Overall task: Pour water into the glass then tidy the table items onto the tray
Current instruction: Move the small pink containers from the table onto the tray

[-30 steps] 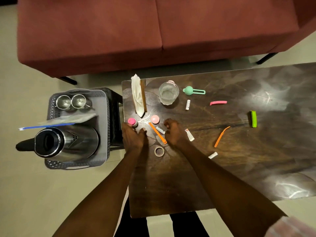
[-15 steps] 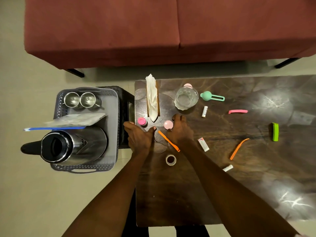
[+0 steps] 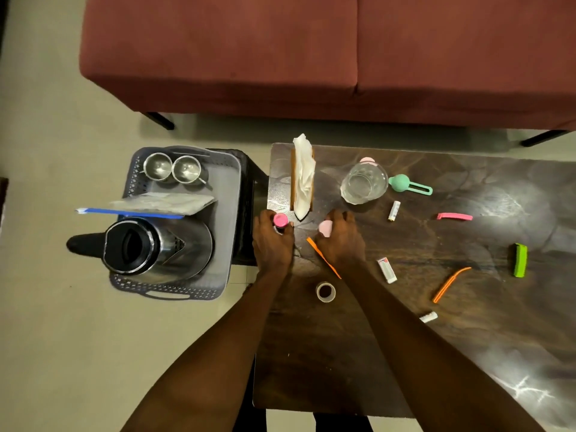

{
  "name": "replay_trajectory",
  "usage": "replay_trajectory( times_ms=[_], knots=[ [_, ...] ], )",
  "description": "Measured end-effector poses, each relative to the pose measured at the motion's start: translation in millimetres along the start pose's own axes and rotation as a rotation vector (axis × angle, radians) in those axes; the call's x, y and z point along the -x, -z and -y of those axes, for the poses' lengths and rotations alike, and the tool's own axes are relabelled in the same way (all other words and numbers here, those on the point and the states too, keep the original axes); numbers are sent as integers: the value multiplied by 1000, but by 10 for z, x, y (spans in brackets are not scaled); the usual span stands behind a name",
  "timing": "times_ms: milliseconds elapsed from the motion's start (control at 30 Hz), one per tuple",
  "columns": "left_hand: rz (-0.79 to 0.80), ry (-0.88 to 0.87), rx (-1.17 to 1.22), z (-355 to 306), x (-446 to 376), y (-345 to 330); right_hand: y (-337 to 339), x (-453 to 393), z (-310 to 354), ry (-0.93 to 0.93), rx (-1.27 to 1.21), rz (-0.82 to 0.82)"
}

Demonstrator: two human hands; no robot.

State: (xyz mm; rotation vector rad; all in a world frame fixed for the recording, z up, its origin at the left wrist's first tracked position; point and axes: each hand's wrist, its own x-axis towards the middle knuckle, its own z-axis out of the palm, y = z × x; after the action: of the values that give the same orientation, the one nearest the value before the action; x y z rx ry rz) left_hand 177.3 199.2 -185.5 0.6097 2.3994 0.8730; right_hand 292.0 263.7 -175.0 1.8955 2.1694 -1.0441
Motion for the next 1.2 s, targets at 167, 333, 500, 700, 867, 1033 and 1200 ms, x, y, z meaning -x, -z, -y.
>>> replay_trajectory(
  times_ms=[167, 333, 500, 700, 867, 1033, 1200],
  knots=[
    [-122, 55, 139, 45, 239, 301, 11, 230, 231, 117, -13, -97],
    [-390, 145, 188, 332, 494, 787, -137, 408, 717, 348, -9, -63],
    [-526, 336, 122, 641, 627, 1140, -404, 461, 1260, 616, 57, 56],
    [-393, 376, 14, 876, 632, 1235, -809, 441, 1541, 765, 423, 102],
    [-253, 282, -186, 1015, 502, 1286, -985, 406, 1594, 798, 640, 78],
    [-172, 170, -434, 1130, 411, 1289, -1073, 425, 1607, 771, 715, 81],
    [-136, 179, -564, 1223, 354, 1263, -1158, 438, 1601, 752, 719, 144]
  ],
)
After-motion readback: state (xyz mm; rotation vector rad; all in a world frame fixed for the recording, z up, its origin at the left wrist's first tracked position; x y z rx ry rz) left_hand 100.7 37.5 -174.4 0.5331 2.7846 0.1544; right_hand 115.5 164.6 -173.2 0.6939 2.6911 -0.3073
